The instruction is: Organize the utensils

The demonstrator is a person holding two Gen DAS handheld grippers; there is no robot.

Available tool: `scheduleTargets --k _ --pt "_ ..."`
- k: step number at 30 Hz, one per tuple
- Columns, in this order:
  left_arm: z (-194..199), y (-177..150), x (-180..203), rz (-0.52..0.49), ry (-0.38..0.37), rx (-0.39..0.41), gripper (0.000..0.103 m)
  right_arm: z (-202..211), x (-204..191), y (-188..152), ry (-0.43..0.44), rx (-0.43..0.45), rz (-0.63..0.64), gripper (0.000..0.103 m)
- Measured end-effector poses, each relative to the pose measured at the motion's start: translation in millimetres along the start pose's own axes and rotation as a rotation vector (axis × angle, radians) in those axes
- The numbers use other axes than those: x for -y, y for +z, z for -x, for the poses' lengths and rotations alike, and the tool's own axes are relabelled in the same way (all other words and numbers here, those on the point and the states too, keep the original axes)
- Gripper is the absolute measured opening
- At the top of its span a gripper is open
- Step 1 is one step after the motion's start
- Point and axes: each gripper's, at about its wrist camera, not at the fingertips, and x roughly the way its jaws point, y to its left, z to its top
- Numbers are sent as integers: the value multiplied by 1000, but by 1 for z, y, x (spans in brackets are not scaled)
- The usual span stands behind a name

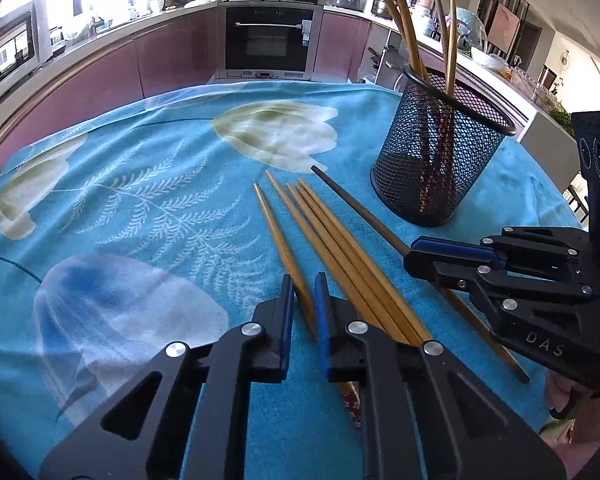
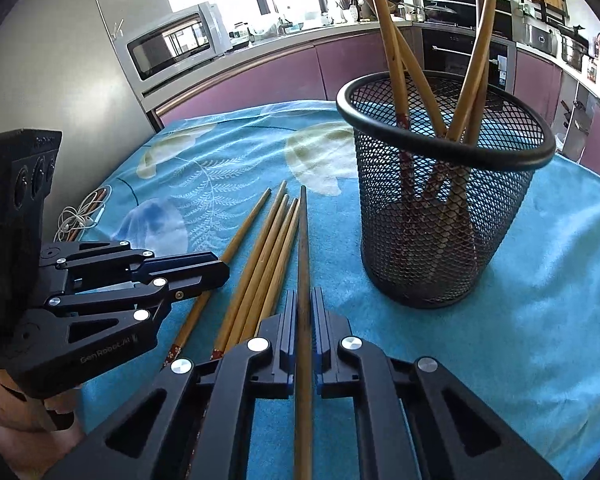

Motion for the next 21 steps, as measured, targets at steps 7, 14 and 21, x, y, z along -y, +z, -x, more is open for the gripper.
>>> scheduleTargets --k 7,14,21 --pt "18 -10 3 -21 -108 16 7 5 -8 -4 35 -18 36 6" --pt "12 -14 10 -70 -38 -4 25 2 -7 -7 38 -32 31 6" --pt "1 -10 15 -113 28 -15 18 1 -7 -6 41 -31 36 6"
